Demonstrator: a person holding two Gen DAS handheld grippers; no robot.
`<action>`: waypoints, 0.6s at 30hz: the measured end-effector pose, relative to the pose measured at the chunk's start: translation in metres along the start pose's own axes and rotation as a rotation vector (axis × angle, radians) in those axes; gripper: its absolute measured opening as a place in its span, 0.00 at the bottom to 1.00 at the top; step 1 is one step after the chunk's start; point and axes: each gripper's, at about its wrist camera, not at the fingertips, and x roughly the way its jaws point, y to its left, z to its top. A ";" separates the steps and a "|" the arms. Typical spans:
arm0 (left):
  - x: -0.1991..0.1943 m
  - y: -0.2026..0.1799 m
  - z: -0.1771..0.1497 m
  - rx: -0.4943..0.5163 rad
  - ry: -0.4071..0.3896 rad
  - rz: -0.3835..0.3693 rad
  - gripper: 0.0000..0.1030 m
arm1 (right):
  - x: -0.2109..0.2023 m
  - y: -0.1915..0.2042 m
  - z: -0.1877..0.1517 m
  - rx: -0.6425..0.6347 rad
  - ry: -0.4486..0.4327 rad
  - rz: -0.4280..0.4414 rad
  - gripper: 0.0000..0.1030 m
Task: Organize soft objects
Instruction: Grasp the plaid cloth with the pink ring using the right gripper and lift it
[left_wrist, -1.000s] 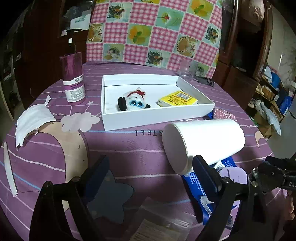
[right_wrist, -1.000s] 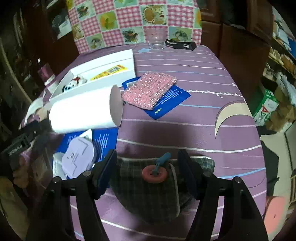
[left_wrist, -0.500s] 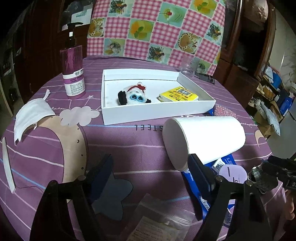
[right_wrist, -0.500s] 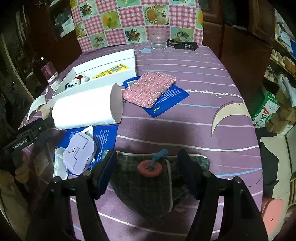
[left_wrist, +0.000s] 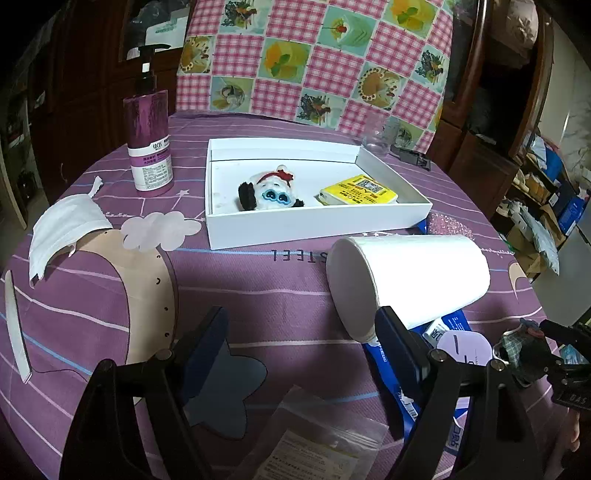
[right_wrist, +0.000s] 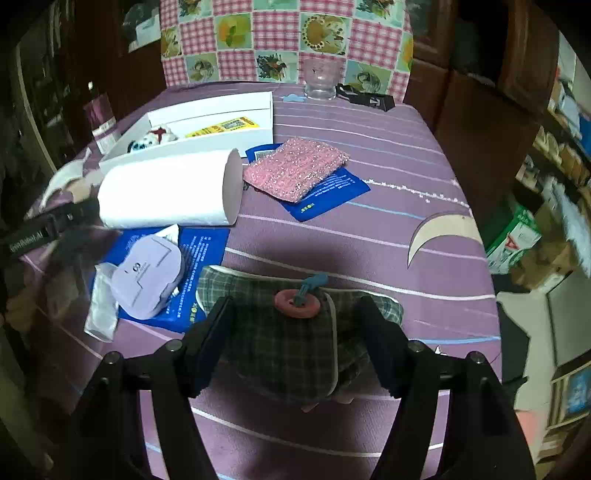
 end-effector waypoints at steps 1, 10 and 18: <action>0.000 0.000 0.000 0.001 0.001 0.000 0.80 | 0.001 -0.001 0.000 0.001 0.001 -0.006 0.68; 0.001 -0.002 0.000 0.006 0.003 0.005 0.80 | 0.004 -0.009 0.002 0.048 -0.002 0.004 0.50; -0.001 -0.001 0.000 0.005 -0.006 0.003 0.80 | -0.006 -0.013 0.005 0.079 -0.075 0.023 0.38</action>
